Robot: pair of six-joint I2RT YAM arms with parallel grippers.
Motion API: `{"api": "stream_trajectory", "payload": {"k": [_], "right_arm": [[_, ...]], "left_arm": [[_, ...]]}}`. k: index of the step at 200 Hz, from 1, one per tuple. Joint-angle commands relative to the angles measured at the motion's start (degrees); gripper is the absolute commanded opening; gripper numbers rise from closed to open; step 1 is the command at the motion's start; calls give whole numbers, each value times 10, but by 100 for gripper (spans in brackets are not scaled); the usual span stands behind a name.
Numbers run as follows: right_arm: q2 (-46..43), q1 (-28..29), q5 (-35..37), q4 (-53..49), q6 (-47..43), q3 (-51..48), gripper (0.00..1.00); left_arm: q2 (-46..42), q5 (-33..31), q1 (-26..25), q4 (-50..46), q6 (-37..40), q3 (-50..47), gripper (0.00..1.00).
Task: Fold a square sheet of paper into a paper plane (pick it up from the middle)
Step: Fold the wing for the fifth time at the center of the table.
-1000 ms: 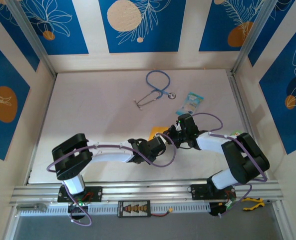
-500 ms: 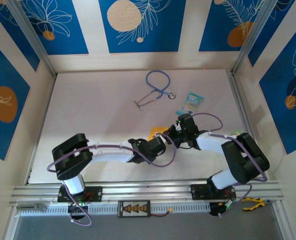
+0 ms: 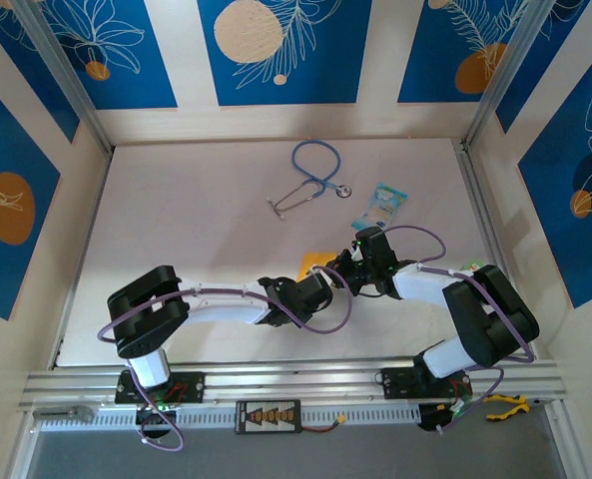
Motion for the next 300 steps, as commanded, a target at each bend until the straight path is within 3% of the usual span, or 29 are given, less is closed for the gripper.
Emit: {"api": "stream_trajectory", "payload": {"k": [1,54,147,187,233,300], "right_arm": [[-12,2,-4,-16,0,-7,0],[-11,2,-4,-13,3,-7,0],[-17,2,-5,-18,-1,-5,0],[-39,-5,13,-67,-38,2,9],[-122,-26,57,-146,-87,-10,41],[-243,-76,66,-206,-108,-52,45]], "left_arm": [[-2,-5,-6,7,-3,9,13],[-10,1,-6,25,-3,5,21],[-1,-8,-5,15,-15,5,9],[-5,32,11,36,-33,-3,0],[-26,107,44,81,-72,-32,0],[-43,227,88,172,-121,-76,0]]}}
